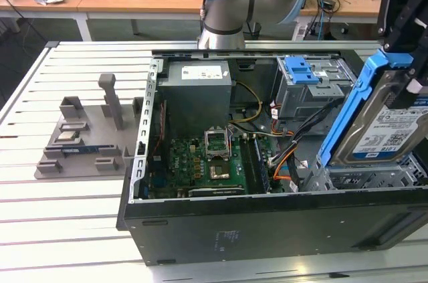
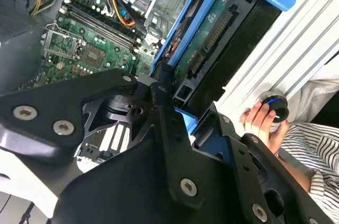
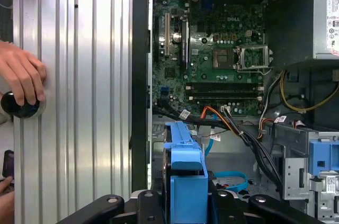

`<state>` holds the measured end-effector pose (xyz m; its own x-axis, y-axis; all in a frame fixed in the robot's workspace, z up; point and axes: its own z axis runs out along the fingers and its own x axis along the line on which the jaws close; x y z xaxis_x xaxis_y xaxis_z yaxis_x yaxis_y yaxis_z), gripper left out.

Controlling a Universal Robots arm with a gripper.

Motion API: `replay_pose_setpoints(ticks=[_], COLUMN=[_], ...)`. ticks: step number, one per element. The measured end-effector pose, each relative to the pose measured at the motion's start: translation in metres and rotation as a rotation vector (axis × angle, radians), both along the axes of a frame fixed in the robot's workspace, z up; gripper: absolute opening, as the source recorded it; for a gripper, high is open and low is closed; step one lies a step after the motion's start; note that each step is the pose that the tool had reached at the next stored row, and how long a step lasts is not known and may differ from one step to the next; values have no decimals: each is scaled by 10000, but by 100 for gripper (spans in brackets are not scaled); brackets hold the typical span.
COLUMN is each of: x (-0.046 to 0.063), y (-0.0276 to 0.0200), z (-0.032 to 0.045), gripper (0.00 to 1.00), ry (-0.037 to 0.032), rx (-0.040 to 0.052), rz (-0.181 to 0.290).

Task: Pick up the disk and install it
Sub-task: 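Pick up the disk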

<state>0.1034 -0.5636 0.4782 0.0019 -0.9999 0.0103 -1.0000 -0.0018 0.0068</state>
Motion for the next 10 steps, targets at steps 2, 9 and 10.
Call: replay_pose_setpoints(ticks=[2,9,10], x=[35,119,120], y=[1,3,2], z=[-10,-31,-31], gripper=[36,36,36], ry=[1,3,3], rx=[-1,0,0], rz=[0,-2,-2])
